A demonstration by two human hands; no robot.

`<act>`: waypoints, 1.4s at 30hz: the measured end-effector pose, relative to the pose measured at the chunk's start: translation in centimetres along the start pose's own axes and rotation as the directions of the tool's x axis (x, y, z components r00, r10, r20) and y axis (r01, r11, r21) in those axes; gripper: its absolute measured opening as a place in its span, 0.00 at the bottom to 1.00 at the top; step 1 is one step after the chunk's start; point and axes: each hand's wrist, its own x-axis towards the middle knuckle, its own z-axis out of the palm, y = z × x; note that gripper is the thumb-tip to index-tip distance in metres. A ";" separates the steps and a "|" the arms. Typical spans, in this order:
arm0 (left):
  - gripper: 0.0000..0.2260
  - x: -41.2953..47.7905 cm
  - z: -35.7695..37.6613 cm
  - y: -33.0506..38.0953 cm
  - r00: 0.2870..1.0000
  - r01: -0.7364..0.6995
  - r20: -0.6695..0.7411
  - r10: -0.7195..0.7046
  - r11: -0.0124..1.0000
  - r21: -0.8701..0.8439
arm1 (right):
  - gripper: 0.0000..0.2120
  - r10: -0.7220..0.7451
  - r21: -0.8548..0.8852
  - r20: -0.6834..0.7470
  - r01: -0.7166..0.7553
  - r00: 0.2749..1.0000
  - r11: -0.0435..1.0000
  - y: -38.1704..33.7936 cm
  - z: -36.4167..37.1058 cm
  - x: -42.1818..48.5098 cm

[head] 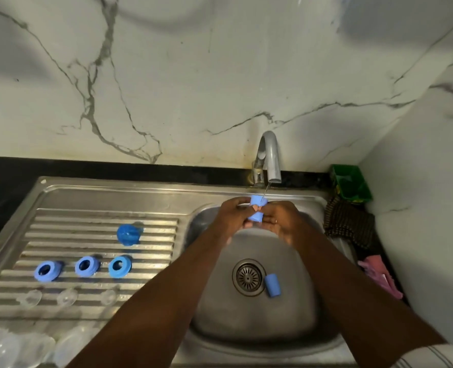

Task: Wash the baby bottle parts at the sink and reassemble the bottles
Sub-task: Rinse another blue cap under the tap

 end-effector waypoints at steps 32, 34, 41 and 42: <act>0.06 -1.5 0.3 0.3 0.978 -0.096 -0.173 0.117 0.987 0.126 | 0.18 -0.120 0.163 -0.079 0.132 0.990 0.978 0.6 0.2 -0.4; 0.07 -2.1 -0.2 0.8 0.994 0.044 -0.097 -0.051 0.997 -0.066 | 0.19 -0.159 0.201 -0.038 0.163 0.987 0.966 0.4 0.1 -0.6; 0.12 -2.6 -0.2 1.1 0.994 0.002 -0.112 -0.013 0.996 -0.093 | 0.19 -0.158 0.185 0.025 0.150 0.987 0.971 0.6 0.0 -1.1; 0.13 -2.6 -0.2 1.1 0.993 -0.002 -0.121 -0.004 0.999 -0.054 | 0.19 -0.162 0.162 0.024 0.156 0.987 0.974 0.7 0.1 -1.2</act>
